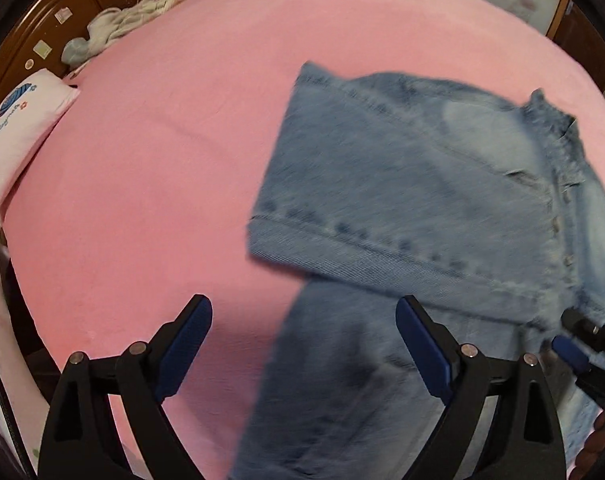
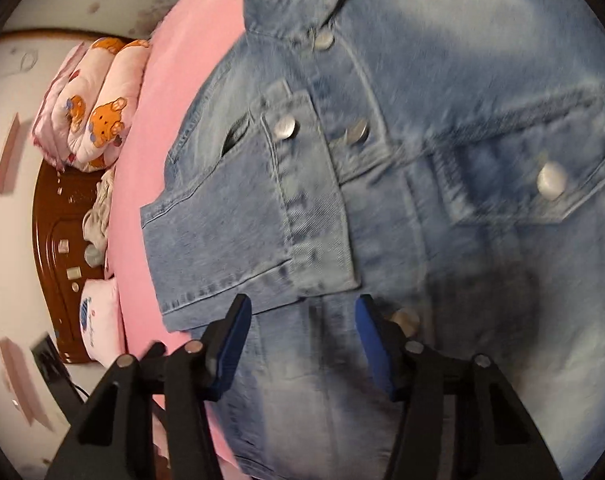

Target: Fold large clothes

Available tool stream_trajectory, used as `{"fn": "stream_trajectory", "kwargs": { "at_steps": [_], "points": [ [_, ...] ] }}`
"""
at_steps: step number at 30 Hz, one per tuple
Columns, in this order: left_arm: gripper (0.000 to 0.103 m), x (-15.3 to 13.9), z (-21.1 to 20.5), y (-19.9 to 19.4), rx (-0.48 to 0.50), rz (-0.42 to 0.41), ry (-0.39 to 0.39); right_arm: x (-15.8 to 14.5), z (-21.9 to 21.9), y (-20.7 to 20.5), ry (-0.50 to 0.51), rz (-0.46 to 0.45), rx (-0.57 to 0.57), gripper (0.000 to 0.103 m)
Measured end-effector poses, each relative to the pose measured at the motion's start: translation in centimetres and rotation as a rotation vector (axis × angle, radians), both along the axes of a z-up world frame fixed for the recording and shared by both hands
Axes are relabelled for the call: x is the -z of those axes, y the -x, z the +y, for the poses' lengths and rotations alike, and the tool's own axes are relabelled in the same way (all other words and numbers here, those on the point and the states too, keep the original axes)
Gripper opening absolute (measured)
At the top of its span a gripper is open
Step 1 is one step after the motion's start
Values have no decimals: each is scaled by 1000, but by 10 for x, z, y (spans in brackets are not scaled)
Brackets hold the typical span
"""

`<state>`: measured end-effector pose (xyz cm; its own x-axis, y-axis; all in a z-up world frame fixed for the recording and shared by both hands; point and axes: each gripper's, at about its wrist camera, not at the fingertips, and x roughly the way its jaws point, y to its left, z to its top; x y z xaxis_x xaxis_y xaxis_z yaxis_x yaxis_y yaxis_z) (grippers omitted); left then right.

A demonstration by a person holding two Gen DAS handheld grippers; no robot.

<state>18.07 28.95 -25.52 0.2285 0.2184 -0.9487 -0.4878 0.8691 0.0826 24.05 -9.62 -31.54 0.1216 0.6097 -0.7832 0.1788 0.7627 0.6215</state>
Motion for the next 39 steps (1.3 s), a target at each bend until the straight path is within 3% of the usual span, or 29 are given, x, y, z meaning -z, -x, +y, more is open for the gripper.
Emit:
{"fn": "stream_trajectory", "kwargs": {
  "at_steps": [4,9,13,16,19,26,30,39],
  "points": [
    [92,18,15,6,20,56,37,10,15,-2,10,35,45,48],
    [92,36,24,6,59,68,54,18,25,-8,54,62,126,42],
    [92,49,35,5,56,54,104,17,27,-11,93,56,206,26],
    [92,57,48,6,31,49,142,10,25,-7,31,0,266,22],
    [92,63,61,11,10,16,177,-3,28,-10,32,-70,258,17],
    [92,68,89,21,-39,-94,251,-77,50,-43,25,-419,168,16],
    [89,65,108,23,-91,-171,283,-104,51,-66,51,-486,125,15],
    [54,64,114,19,-88,-203,365,-126,-13,-81,139,-542,231,15]
  ]
}}
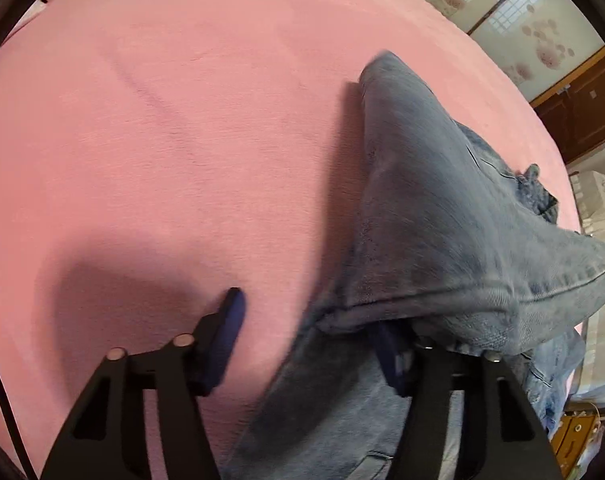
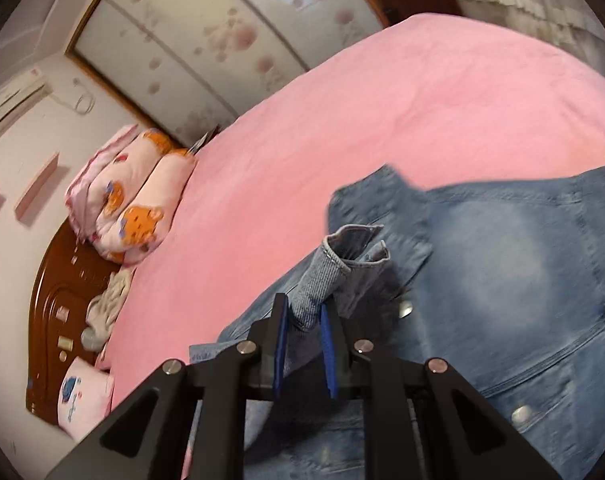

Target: Fold large clothes

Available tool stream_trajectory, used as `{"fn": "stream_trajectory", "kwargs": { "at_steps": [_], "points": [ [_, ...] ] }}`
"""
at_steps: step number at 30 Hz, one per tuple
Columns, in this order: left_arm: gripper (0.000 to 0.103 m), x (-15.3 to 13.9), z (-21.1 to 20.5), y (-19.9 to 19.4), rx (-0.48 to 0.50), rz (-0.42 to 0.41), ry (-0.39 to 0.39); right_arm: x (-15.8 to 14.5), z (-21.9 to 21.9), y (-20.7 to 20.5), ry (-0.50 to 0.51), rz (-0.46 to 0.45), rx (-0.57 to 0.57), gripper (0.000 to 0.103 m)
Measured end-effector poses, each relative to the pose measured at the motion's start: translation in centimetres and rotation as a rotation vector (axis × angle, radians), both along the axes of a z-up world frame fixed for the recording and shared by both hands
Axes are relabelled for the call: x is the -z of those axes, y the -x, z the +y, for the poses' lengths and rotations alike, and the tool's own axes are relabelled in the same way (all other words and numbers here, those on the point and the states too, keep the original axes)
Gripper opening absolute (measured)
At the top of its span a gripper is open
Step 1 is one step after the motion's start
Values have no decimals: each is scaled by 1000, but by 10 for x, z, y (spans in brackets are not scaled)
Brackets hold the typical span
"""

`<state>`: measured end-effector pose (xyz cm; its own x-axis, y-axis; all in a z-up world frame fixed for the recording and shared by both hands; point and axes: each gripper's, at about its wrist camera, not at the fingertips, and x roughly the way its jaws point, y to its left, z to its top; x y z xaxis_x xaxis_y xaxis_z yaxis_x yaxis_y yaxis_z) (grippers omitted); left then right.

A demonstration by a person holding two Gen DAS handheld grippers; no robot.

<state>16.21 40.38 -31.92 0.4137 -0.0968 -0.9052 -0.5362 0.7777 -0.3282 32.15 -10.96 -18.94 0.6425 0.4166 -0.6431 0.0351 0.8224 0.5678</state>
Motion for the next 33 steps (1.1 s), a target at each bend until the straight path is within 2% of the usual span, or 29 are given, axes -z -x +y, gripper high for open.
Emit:
{"fn": "stream_trajectory", "kwargs": {
  "at_steps": [4,9,13,17,22,24,31,33],
  "points": [
    [37,2,-7,-1,40,16,31,2,-37,7,19,15,83,15],
    [32,0,-13,1,47,30,-30,20,-75,28,3,78,140,15],
    [27,-1,-23,-9,50,42,-55,51,-86,49,63,161,170,15],
    [25,-2,-25,-13,53,58,-71,83,-90,67,119,244,181,15],
    [25,1,-20,-18,29,72,-71,117,-95,84,79,351,230,15],
    [25,1,-19,-16,29,81,-83,122,-93,87,84,374,240,15],
    [26,1,-31,-29,44,120,-127,124,-79,80,224,435,224,15],
    [28,-2,-38,-36,56,138,-154,120,-74,79,265,429,209,16]
  ]
}}
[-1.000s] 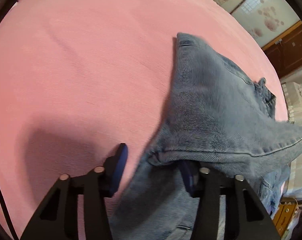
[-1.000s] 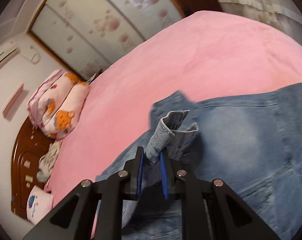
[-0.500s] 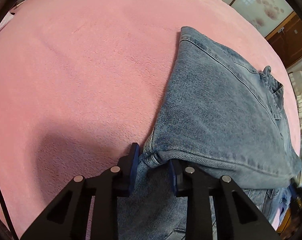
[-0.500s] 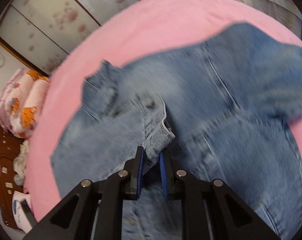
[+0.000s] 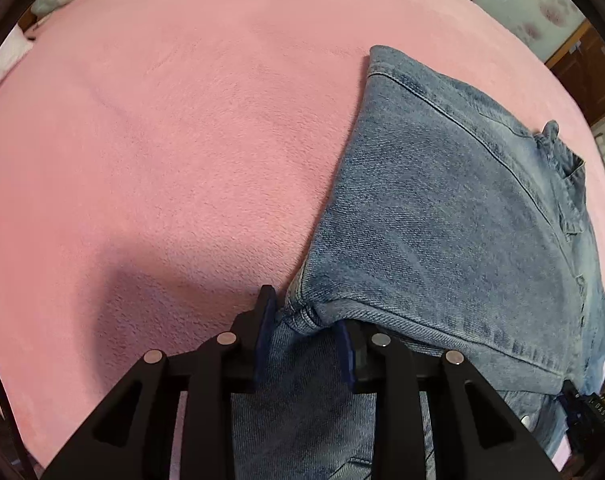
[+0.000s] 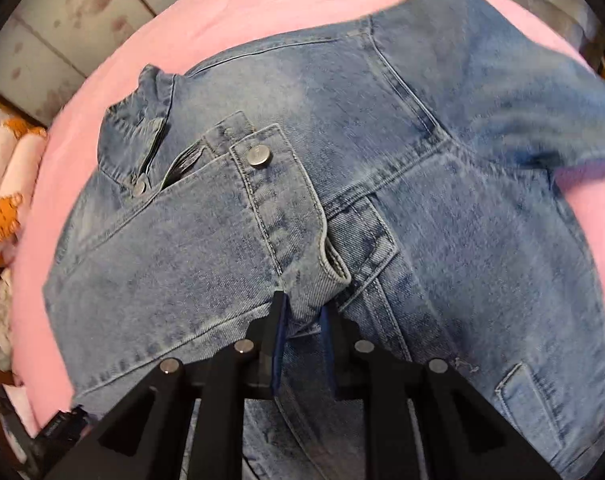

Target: Fold large clothes

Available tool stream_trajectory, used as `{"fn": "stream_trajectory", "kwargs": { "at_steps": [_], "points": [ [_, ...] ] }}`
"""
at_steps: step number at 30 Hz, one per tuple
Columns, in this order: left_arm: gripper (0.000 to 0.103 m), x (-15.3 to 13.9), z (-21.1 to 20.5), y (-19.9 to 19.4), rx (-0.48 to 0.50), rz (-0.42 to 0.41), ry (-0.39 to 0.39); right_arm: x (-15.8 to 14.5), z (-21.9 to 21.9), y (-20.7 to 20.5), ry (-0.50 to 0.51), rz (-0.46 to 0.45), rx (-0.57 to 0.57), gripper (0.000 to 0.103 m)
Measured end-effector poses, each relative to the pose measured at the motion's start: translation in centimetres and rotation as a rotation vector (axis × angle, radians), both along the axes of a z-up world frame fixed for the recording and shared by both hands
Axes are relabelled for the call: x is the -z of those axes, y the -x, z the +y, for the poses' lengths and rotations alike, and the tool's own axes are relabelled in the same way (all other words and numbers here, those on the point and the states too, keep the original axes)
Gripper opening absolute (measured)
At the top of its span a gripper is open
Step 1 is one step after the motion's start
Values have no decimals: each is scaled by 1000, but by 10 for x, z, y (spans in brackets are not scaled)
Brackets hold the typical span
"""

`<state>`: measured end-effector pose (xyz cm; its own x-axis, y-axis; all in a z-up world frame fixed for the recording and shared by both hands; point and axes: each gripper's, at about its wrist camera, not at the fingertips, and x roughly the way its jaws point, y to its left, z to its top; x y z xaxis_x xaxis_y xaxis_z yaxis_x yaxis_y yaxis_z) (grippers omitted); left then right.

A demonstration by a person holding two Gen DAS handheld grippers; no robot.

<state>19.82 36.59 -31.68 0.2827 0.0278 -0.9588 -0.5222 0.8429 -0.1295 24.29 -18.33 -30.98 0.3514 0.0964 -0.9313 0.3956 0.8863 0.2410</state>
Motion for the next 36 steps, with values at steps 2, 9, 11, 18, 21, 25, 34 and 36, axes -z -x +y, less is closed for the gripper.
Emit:
{"fn": "stream_trajectory", "kwargs": {
  "at_steps": [2,9,11,18,21,25,34,36],
  "points": [
    [29,-9,-7,-3,23,8,-30,-5,2,2,21,-22,-24,17],
    [44,-45,-40,2,162,13,-81,-30,1,18,56,-36,-57,22],
    [44,-58,-52,7,210,-16,-70,-39,4,22,42,-63,-84,22],
    [33,-61,-103,-12,390,-49,123,-37,59,20,-87,-92,-330,22],
    [14,-49,-120,-20,440,-39,164,-33,94,17,-105,-112,-420,21],
    [8,-24,-137,-41,457,23,244,-24,128,12,-141,-132,-504,2],
    [5,8,-126,-50,384,77,258,3,129,-1,-114,-150,-537,0],
    [5,7,-113,-48,370,81,208,1,109,-2,-52,-150,-490,0]
  ]
}}
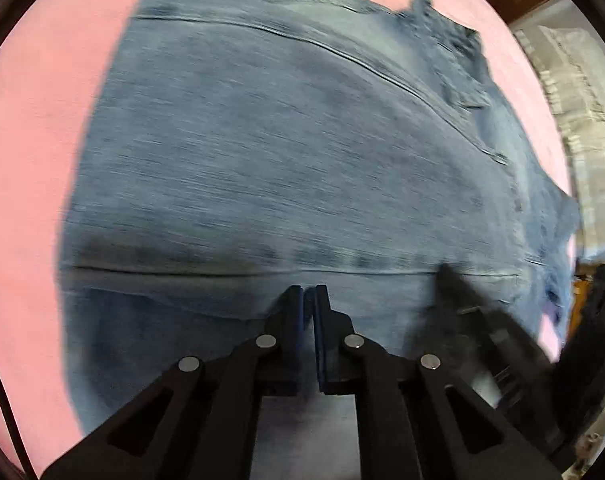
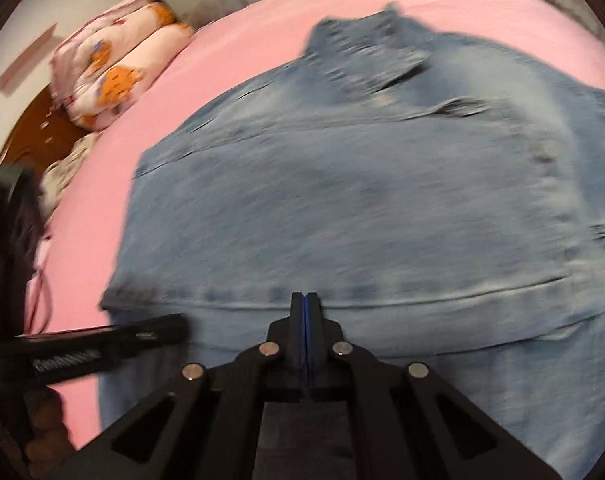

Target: Fold large clothes

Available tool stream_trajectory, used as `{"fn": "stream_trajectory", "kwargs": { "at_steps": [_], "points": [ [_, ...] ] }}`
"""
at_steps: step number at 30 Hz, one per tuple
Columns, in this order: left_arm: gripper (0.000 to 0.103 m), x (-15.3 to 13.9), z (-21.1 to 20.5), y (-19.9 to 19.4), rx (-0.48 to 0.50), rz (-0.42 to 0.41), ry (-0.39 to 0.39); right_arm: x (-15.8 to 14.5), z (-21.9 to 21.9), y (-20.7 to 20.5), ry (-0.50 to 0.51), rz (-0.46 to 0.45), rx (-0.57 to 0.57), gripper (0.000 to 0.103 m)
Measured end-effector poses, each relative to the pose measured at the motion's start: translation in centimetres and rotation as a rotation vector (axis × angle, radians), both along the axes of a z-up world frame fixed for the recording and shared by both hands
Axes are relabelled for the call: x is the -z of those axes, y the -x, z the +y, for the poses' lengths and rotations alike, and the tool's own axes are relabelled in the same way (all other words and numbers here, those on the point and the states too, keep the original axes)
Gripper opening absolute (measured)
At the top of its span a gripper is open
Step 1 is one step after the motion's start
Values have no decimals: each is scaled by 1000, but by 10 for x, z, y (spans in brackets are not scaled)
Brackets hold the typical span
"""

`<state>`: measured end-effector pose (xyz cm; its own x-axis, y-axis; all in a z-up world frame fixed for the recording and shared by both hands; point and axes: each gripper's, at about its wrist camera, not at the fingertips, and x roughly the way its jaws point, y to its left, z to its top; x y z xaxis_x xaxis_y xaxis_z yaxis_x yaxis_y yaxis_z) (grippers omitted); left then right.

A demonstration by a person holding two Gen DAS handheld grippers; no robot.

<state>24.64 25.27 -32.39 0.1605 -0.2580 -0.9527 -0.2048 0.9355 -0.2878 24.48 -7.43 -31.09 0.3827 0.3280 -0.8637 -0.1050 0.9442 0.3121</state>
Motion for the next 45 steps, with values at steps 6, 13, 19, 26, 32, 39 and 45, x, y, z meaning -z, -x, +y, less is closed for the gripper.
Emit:
{"fn": "stream_trajectory", "kwargs": {
  "at_steps": [6,13,19,26,32,39,45],
  "points": [
    [5,2,59,12,-89,16,-50,-5,-78,4,93,5,184,0],
    [3,4,90,21,-185,16,60,-15,-81,7,197,-12,158,0],
    [5,-35,69,13,-86,-34,43,-36,-57,-7,33,-72,172,0],
    [6,-38,40,-38,-45,-109,54,-13,7,-48,-181,-13,124,0],
    [6,-14,28,-81,-38,-159,38,2,48,-74,-186,-71,53,0],
    [6,-6,42,-108,-70,-218,8,14,19,-102,-193,-83,169,0],
    [6,-10,72,-116,-68,-248,-138,15,-23,-92,-116,-105,245,0]
  ]
}}
